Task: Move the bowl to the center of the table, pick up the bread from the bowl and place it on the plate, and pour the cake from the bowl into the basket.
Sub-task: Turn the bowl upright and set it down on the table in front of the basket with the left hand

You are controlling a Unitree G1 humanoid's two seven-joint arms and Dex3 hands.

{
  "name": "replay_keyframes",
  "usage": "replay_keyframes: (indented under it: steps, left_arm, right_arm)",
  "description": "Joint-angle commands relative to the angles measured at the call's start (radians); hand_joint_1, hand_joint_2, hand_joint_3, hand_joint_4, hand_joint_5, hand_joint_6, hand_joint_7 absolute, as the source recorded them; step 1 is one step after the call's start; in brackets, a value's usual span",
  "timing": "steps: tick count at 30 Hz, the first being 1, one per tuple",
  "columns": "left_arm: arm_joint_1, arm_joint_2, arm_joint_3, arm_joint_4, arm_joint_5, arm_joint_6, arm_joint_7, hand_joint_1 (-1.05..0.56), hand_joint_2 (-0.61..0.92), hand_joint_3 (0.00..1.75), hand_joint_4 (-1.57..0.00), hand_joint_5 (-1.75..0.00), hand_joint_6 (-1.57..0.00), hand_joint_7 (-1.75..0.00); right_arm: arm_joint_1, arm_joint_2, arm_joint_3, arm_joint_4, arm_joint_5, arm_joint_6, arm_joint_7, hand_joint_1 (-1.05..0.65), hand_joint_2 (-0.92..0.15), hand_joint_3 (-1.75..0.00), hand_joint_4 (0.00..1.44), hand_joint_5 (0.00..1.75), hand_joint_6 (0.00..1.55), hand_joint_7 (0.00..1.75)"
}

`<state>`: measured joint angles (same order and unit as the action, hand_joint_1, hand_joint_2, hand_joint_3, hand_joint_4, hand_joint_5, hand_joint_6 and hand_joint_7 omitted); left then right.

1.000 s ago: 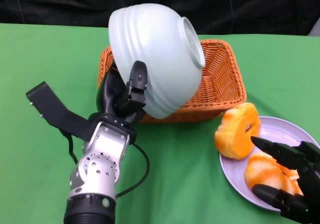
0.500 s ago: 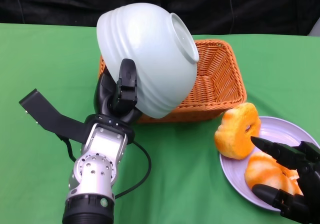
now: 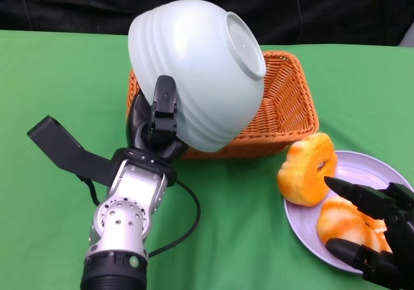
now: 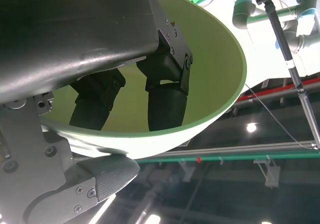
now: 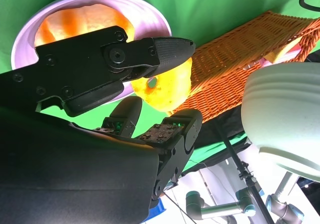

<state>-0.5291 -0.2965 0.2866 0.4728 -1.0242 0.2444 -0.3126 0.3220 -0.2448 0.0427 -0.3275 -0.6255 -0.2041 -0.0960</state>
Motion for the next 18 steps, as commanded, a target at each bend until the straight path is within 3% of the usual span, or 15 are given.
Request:
replay_keyframes:
  steps: [1,18]
  left_arm:
    - [-0.158,-0.042,0.011,-0.025,-0.032,0.008,-0.044,-0.31,0.22,1.70,-1.11,-1.75,-0.87,-1.75]
    - [-0.151,-0.013,0.023,-0.022,-0.065,0.061,-0.142,-0.31,0.22,1.68,-1.10,-1.75,-0.88,-1.75]
  right_arm:
    - [0.003,-0.010,-0.005,-0.001,-0.004,0.002,-0.009,-0.54,-0.92,-0.25,0.31,0.85,0.55,0.05]
    - [-0.012,-0.011,0.007,0.043,-0.016,-0.013,-0.034,-0.54,-0.92,-0.25,0.33,0.86,0.56,0.06]
